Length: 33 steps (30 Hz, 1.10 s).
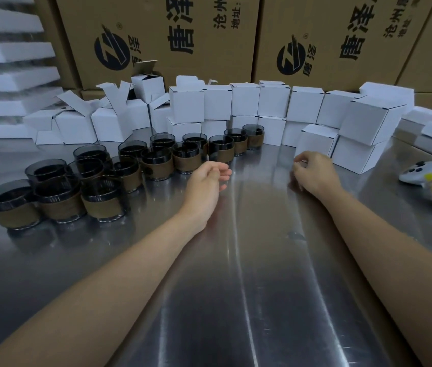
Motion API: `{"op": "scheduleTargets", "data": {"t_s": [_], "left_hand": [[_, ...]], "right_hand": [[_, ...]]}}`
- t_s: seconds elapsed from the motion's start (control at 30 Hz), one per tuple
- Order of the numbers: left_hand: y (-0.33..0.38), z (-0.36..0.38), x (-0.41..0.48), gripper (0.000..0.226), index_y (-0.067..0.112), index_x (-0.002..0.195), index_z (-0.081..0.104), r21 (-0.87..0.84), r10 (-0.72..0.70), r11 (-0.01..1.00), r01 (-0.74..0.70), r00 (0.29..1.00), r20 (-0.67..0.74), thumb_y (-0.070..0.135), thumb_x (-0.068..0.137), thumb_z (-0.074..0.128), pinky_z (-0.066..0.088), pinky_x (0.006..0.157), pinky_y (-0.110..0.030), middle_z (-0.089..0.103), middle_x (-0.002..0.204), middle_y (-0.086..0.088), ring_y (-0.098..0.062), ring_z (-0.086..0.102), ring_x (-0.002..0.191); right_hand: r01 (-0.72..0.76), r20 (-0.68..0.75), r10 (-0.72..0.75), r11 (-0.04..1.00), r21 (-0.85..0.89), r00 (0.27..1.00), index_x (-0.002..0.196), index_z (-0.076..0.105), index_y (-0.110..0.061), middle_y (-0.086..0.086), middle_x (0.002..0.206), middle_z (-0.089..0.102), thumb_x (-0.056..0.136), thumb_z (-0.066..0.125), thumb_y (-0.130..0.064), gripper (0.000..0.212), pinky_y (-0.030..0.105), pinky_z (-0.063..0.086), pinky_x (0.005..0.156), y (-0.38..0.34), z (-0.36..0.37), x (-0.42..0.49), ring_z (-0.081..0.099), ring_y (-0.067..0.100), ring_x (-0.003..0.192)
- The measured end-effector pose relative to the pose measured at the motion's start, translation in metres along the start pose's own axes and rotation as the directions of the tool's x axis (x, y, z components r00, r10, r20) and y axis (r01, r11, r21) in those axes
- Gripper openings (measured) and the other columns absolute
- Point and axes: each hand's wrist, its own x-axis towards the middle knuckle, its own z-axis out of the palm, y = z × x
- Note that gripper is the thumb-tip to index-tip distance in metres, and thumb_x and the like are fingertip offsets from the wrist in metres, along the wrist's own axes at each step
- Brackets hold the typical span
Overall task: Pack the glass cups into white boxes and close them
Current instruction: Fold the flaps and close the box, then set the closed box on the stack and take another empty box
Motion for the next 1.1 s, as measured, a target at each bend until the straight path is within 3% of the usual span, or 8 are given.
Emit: {"op": "scheduleTargets", "data": {"t_s": [0.07, 0.17, 0.33, 0.47, 0.6, 0.73, 0.97, 1.1], "left_hand": [[0.000, 0.000, -0.001, 0.031, 0.013, 0.094, 0.062, 0.024, 0.014, 1.000, -0.014, 1.000, 0.008, 0.004, 0.101, 0.034, 0.051, 0.087, -0.027, 0.066, 0.101, -0.004, -0.011, 0.060, 0.092], [0.000, -0.001, -0.003, 0.025, 0.010, 0.103, 0.060, 0.017, 0.027, 0.999, -0.027, 1.000, 0.001, 0.004, 0.101, 0.037, 0.051, 0.079, -0.023, 0.066, 0.098, -0.002, -0.010, 0.060, 0.090], [0.007, 0.002, -0.008, 0.017, 0.014, 0.088, 0.058, 0.005, 0.100, 0.995, -0.100, 0.993, -0.068, 0.009, 0.098, 0.046, 0.043, 0.062, -0.015, 0.063, 0.079, 0.002, -0.004, 0.058, 0.067], [0.010, 0.002, -0.012, 0.017, 0.006, 0.083, 0.056, 0.041, 0.128, 0.991, -0.126, 0.989, -0.067, 0.005, 0.097, 0.045, 0.040, 0.055, -0.010, 0.056, 0.071, 0.000, -0.001, 0.054, 0.058], [0.006, -0.003, -0.009, 0.018, 0.006, 0.083, 0.057, 0.106, 0.047, 0.994, -0.035, 0.993, -0.111, 0.006, 0.097, 0.045, 0.044, 0.059, -0.013, 0.056, 0.072, 0.000, -0.009, 0.052, 0.067], [0.004, -0.002, -0.007, 0.020, 0.010, 0.082, 0.058, 0.158, 0.041, 0.987, -0.027, 0.996, -0.082, 0.009, 0.097, 0.045, 0.049, 0.075, -0.030, 0.060, 0.076, 0.000, -0.013, 0.056, 0.073], [0.001, -0.002, -0.005, 0.023, 0.013, 0.076, 0.056, 0.168, 0.055, 0.985, -0.037, 0.993, -0.108, 0.008, 0.096, 0.046, 0.049, 0.076, -0.033, 0.060, 0.076, 0.000, -0.015, 0.056, 0.074], [0.004, 0.000, -0.006, 0.016, 0.012, 0.086, 0.059, 0.185, 0.148, 0.977, -0.103, 0.957, -0.250, 0.004, 0.095, 0.048, 0.050, 0.085, -0.034, 0.066, 0.091, -0.005, -0.022, 0.063, 0.089]], "right_hand": [[0.070, -0.058, -0.071, 0.997, -0.030, 0.996, 0.105, 0.067, -0.018, 0.006, 0.108, 0.068, 0.088, 0.049, -0.021, 0.026, 0.036, 0.047, 0.084, -0.011, 0.000, -0.009, 0.059, 0.029, 0.104], [0.141, -0.122, -0.135, 0.989, 0.046, 0.983, 0.086, 0.066, -0.018, 0.003, 0.084, 0.066, 0.088, 0.049, -0.027, 0.020, 0.031, 0.039, 0.068, -0.041, 0.009, -0.030, 0.059, 0.029, 0.085], [0.110, -0.054, -0.096, 0.878, 0.466, 0.994, 0.055, 0.048, -0.016, 0.000, 0.054, 0.051, 0.086, 0.050, -0.023, 0.032, 0.035, 0.043, 0.061, -0.102, 0.026, -0.067, 0.049, 0.022, 0.060], [0.015, 0.032, -0.049, 0.740, 0.672, 0.998, 0.059, 0.051, 0.004, 0.008, 0.054, 0.046, 0.087, 0.051, -0.012, 0.033, 0.032, 0.036, 0.058, -0.131, 0.042, -0.085, 0.042, 0.018, 0.057], [-0.047, 0.159, -0.075, 0.762, 0.646, 0.984, 0.057, 0.050, -0.008, 0.009, 0.057, 0.048, 0.092, 0.048, -0.014, 0.036, 0.030, 0.033, 0.056, -0.130, 0.052, -0.090, 0.042, 0.019, 0.056], [-0.040, 0.143, -0.071, 0.757, 0.652, 0.987, 0.052, 0.047, -0.013, 0.005, 0.054, 0.047, 0.092, 0.048, -0.014, 0.040, 0.028, 0.033, 0.052, -0.127, 0.052, -0.088, 0.040, 0.015, 0.052], [-0.025, 0.146, -0.088, 0.770, 0.637, 0.985, 0.049, 0.048, -0.016, -0.004, 0.048, 0.048, 0.092, 0.048, -0.015, 0.043, 0.025, 0.033, 0.050, -0.125, 0.055, -0.086, 0.041, 0.011, 0.048], [-0.033, 0.151, -0.050, 0.864, 0.503, 0.987, 0.047, 0.043, -0.017, -0.004, 0.045, 0.046, 0.093, 0.049, -0.022, 0.047, 0.028, 0.033, 0.051, -0.127, 0.056, -0.082, 0.043, 0.015, 0.047]]}}
